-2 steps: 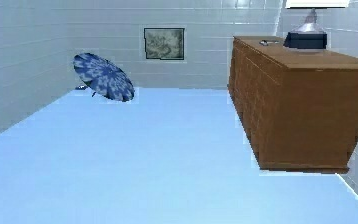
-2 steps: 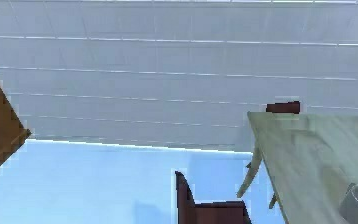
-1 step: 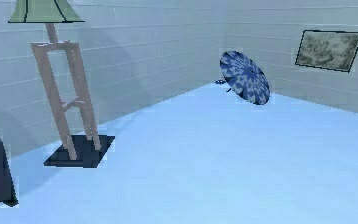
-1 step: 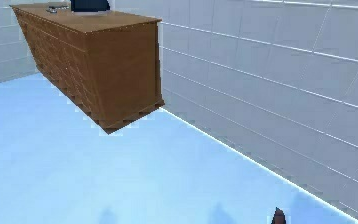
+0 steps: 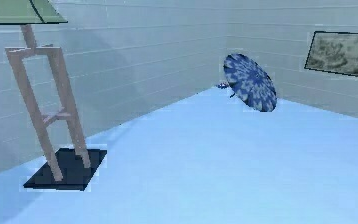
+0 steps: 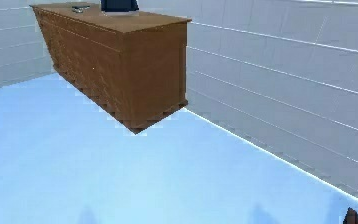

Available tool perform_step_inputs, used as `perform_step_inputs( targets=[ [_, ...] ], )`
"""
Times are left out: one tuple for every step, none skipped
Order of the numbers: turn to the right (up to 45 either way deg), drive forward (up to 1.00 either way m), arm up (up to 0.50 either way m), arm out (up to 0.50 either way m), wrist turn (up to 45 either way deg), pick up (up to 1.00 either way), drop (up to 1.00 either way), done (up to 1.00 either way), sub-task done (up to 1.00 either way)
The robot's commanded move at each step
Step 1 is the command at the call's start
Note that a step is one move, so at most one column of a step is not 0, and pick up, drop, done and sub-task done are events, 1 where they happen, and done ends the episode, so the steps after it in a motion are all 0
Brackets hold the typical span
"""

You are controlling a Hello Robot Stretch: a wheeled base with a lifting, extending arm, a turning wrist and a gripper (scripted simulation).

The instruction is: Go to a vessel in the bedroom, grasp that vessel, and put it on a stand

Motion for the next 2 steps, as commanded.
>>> perform_step_inputs(
  targets=[
    [45.0,0.00,0.00,0.00,0.0,0.00,0.00,0.00,0.00],
    [42.0,0.00,0.00,0.00,0.0,0.00,0.00,0.00,0.00]
  ],
)
